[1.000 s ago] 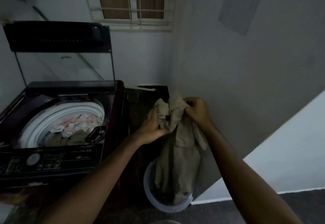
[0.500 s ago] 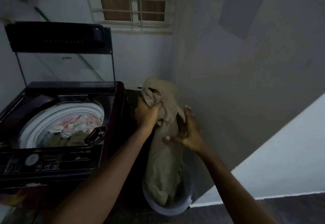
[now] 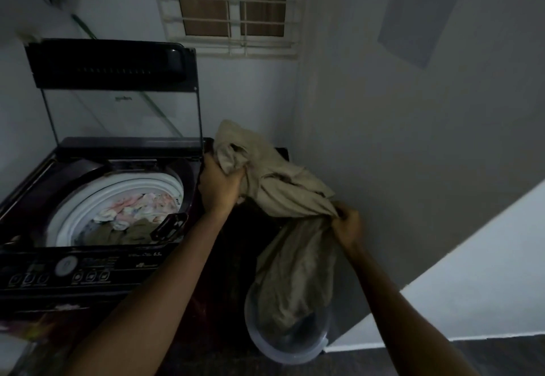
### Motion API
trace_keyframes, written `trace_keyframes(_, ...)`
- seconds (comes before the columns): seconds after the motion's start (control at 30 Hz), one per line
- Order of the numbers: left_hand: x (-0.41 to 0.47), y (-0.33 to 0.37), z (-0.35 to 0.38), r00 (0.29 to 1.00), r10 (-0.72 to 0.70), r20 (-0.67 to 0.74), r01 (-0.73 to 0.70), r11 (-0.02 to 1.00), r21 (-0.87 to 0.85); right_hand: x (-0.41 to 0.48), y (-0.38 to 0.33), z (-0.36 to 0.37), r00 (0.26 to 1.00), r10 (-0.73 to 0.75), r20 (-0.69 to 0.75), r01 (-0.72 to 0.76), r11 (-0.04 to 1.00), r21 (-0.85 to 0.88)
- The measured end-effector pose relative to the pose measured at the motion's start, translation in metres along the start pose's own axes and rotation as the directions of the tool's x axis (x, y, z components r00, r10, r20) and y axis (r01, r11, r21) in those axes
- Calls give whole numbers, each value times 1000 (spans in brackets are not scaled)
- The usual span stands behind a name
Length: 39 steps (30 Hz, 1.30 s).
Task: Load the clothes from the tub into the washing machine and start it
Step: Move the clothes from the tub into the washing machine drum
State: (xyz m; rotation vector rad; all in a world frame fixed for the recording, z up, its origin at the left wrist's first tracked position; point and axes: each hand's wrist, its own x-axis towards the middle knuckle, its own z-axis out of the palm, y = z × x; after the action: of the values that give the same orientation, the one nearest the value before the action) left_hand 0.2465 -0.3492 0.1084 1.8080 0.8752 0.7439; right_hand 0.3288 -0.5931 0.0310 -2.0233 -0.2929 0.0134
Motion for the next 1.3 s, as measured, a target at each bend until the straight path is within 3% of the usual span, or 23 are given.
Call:
trace_keyframes(0.07,-8,-7,-1,993,111,29,-115,971,212,8,-20,-14,997,-24,-71,24,1000,-11)
trace_keyframes(0.13,-17,-8,6,979,170,117,-197,938,284,17,-47,-17,988,-93,-127,92,996,-12)
trace_keyframes(0.23,-22,-4,25,930,145,337,-226,950,217,21,-92,-2,976,-213,-35,214,977,13)
trace_keyframes(0.33,-24,-5,33,810,127,573,-192,980,54,18,-117,8,954,-293,62,297,953,-62)
trace_keyframes(0.43,-25,-5,26,736,156,659,-274,958,80,12,-129,3,955,-279,100,276,960,43)
trace_keyframes(0.47,-28,-5,25,741,176,647,-318,942,108,10,-133,2,960,-249,130,238,967,92)
trace_keyframes(0.53,-39,-1,26,823,229,519,-341,931,131,6,-141,0,969,-147,198,102,971,217)
trace_keyframes(0.63,-51,4,33,942,213,258,-247,963,109,5,-150,-2,948,-111,298,-15,920,392)
trace_keyframes(0.77,-44,19,37,991,103,86,-105,994,14,1,-144,-7,914,-242,326,94,908,409)
trace_keyframes(0.87,-33,31,35,1000,28,13,-26,993,-114,-19,-101,-4,959,-264,104,229,936,266)
trace_keyframes(0.93,-29,39,33,1000,-27,-10,24,971,-236,-33,-69,4,988,-141,59,131,979,154)
trace_keyframes(1.0,-24,41,30,995,-100,22,100,915,-391,-37,-40,21,979,51,199,-41,998,-51)
trace_keyframes(1.07,-22,42,28,983,-149,103,182,810,-558,-35,-19,43,946,147,288,-102,981,-165)
trace_keyframes(1.2,-18,35,17,948,-206,244,318,665,-676,-8,4,69,946,144,291,-163,986,41)
trace_keyframes(1.3,-8,18,1,959,-203,199,283,751,-596,13,3,50,963,144,227,-155,987,32)
